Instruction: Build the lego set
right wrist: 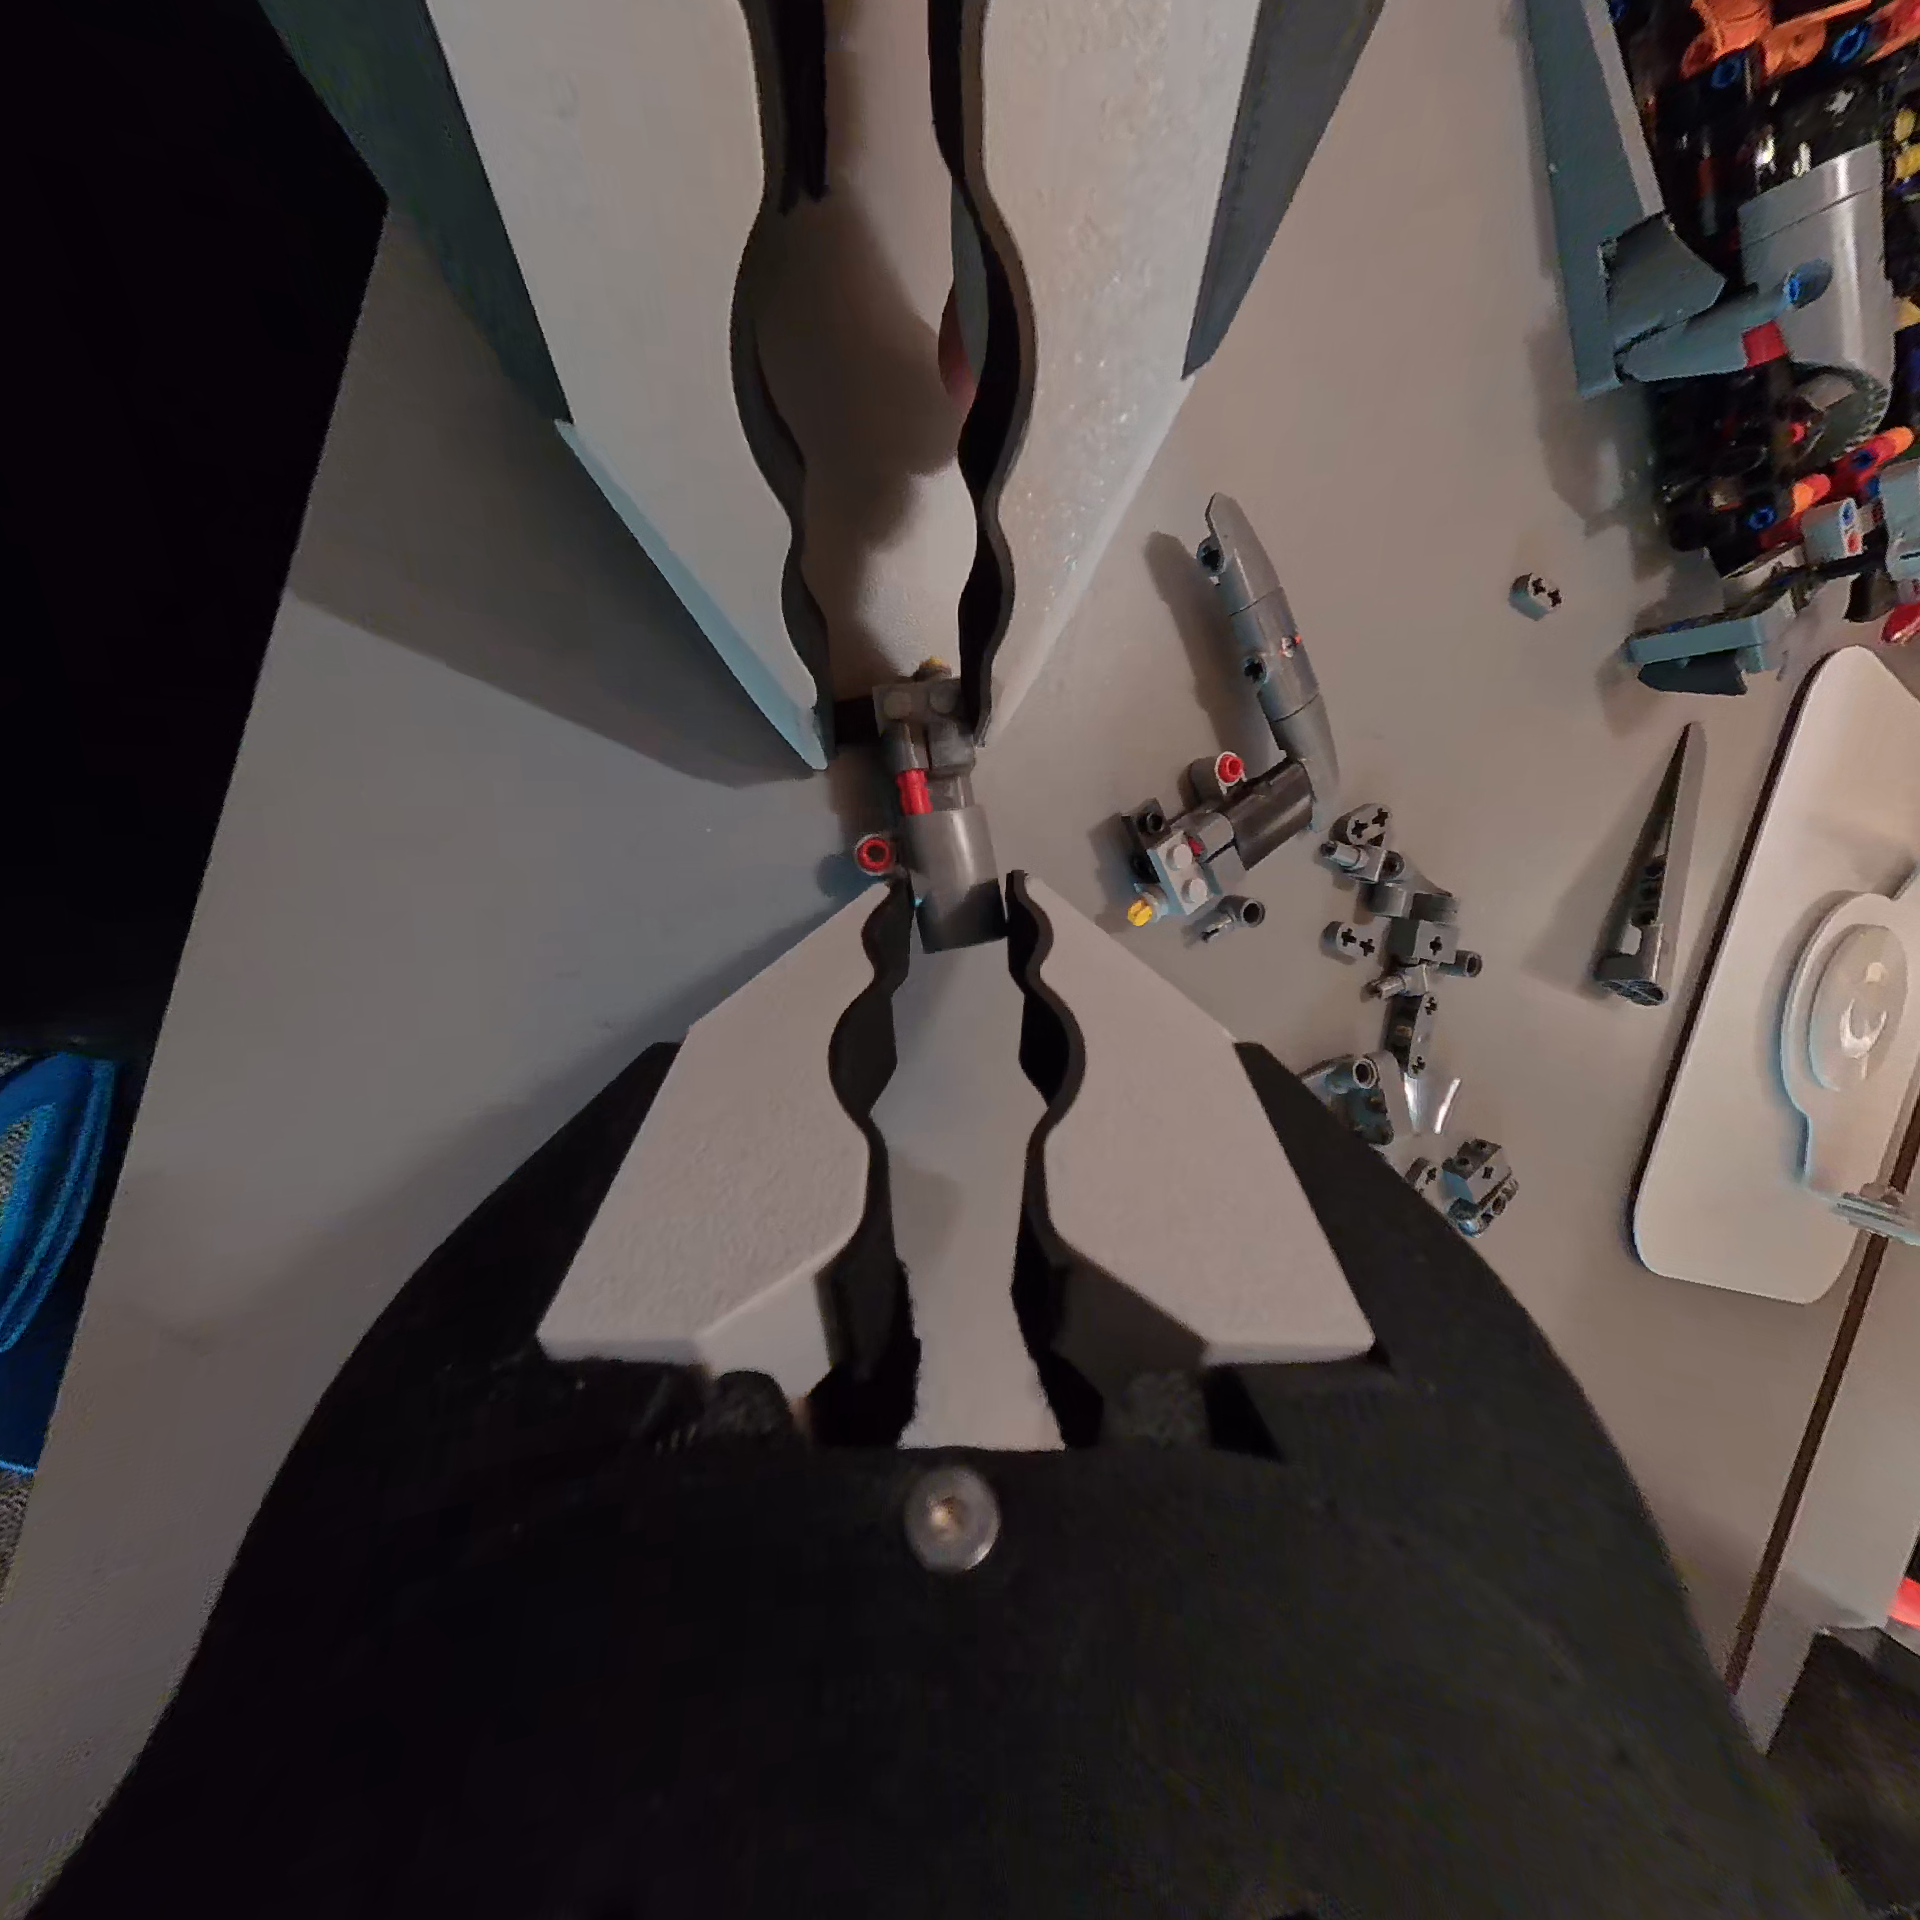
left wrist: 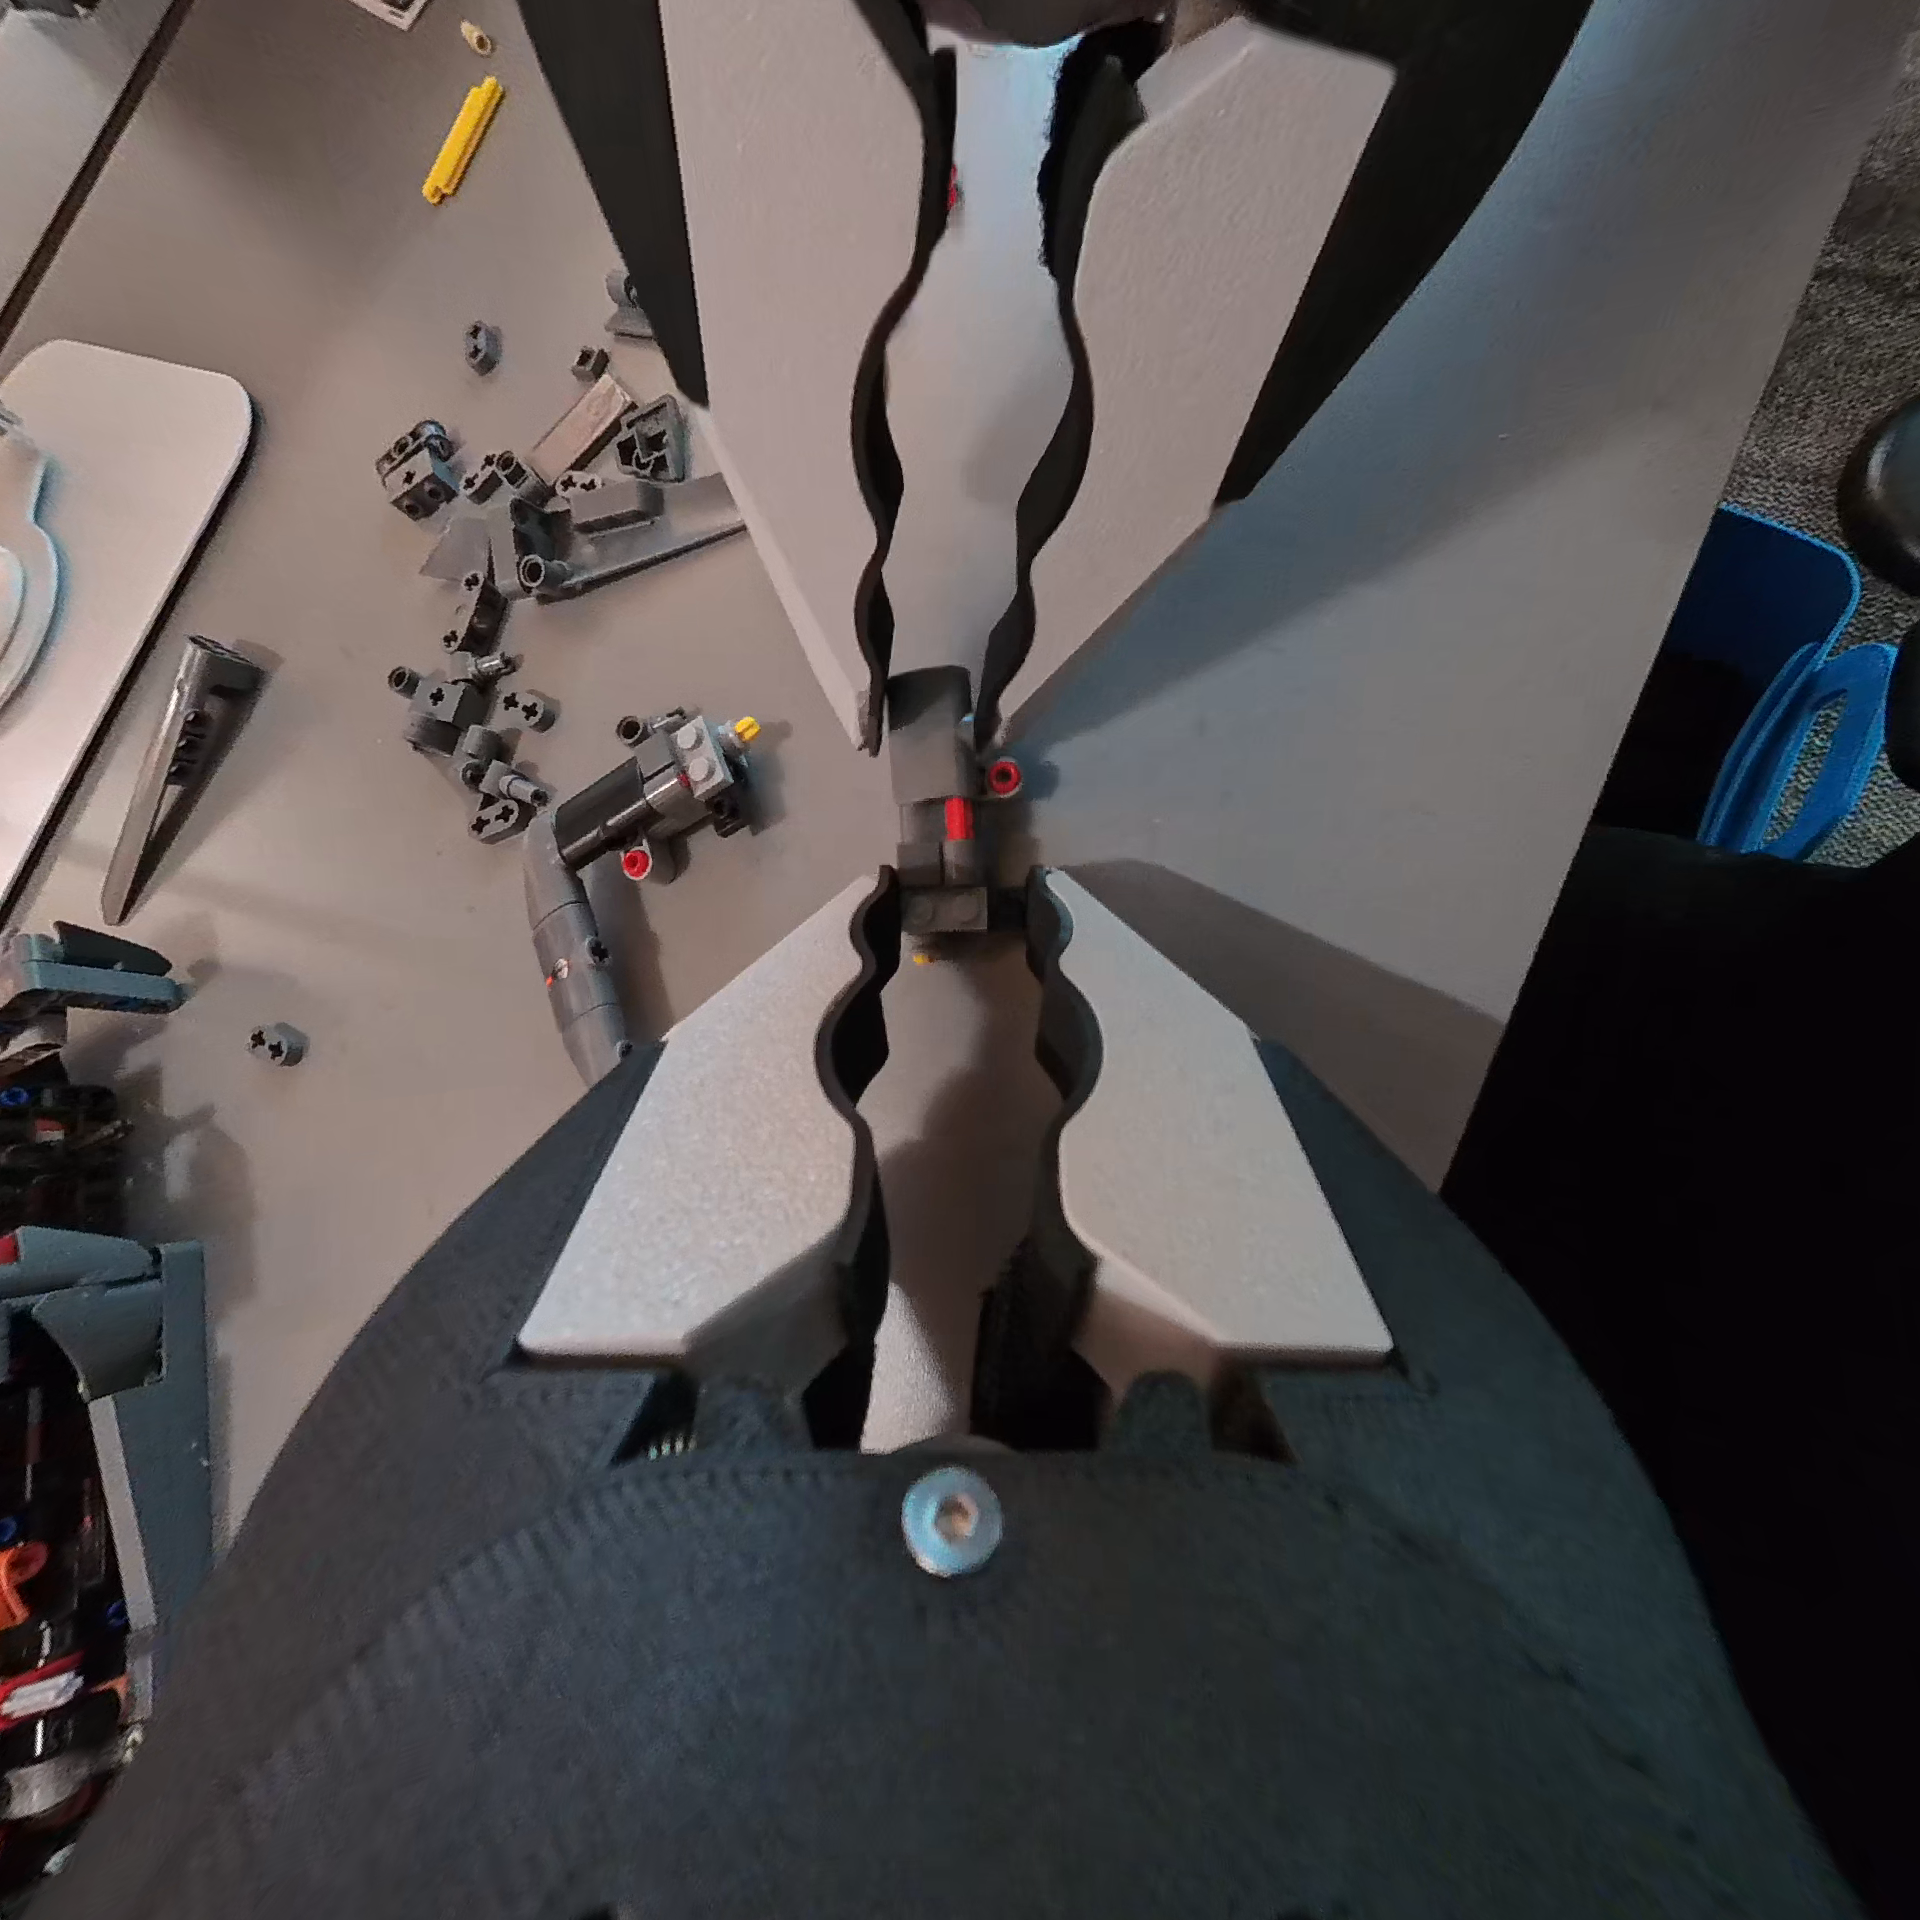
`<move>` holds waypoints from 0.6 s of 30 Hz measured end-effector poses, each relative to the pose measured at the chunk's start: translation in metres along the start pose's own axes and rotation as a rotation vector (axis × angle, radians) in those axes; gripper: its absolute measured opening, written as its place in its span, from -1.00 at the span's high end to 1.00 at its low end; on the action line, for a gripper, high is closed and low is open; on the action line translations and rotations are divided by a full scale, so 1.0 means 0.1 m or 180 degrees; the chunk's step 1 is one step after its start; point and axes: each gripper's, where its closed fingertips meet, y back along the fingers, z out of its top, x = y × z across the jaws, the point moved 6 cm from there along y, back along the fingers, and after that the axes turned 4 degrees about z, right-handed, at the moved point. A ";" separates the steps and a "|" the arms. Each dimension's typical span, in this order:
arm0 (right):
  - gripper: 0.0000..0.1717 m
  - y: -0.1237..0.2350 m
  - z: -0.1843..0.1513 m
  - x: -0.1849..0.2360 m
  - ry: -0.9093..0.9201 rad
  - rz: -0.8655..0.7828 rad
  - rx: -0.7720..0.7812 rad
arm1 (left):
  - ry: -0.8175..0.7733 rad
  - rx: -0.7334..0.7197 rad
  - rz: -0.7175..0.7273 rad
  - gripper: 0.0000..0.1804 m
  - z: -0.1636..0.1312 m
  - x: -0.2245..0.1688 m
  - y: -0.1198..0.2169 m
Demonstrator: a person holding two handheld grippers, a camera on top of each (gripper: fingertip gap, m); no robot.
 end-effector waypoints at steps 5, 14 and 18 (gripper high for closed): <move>0.75 0.02 -0.01 -0.03 -0.0074 -0.0006 -0.0035 | 0.0037 -0.0025 -0.0026 0.75 0.00 0.01 0.00; 0.60 0.25 -0.13 0.06 -0.1525 -0.0139 -0.0671 | 0.0277 -0.0031 -0.0091 0.75 0.02 0.01 -0.02; 0.58 0.24 -0.18 0.12 -0.1935 -0.0259 -0.0859 | 0.0289 -0.0064 -0.0148 0.75 0.03 0.00 -0.05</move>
